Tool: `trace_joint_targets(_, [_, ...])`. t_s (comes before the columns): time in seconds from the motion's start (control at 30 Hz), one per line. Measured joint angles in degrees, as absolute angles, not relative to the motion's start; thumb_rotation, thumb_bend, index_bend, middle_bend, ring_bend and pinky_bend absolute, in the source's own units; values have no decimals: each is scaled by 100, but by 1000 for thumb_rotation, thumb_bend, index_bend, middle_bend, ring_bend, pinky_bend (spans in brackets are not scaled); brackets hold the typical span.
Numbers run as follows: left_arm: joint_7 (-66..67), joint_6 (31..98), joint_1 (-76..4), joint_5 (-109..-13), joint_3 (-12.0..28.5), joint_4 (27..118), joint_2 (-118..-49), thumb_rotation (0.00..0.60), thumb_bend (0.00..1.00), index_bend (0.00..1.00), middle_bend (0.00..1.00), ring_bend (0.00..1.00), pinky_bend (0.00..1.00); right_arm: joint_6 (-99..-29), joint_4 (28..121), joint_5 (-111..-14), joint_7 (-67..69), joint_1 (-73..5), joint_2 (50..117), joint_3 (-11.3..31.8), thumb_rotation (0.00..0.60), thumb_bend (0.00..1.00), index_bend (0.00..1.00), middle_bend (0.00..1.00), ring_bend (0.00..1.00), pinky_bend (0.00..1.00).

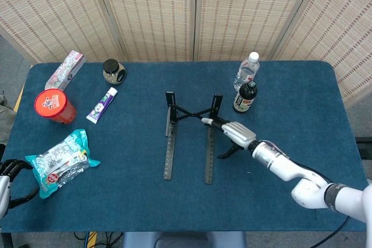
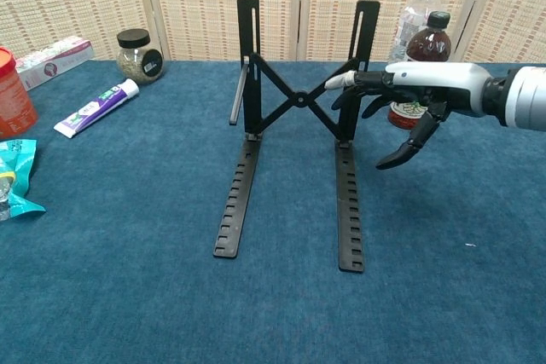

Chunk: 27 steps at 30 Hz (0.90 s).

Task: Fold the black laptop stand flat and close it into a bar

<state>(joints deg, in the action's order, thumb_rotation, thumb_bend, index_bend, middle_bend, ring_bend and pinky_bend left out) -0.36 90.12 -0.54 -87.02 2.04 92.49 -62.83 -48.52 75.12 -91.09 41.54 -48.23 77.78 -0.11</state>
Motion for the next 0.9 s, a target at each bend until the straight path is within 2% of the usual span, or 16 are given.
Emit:
trace_joint_targets(0.17, [-10,9035,-67,-8759,206,9293,-6273,600,112,374,327,213,191,-5260,8074,-9366,4286,-4802,7483,9,600,17,0,159,32,169])
trace_joint_targets(0.37, [39,9094,-26,-8783,183,9364,-6240,600,112,374,327,213,191,-5284,8282,-9453,4298,-5046,7518,229,600,17,0,159,32,169])
trace_joint_targets(0.9, [94,9181,86,-8773,131,9455,-6173,600,112,374,327,213,191,-4780,7705,-8990,4089,-5811,8591,860,600,17,0,159,32,157])
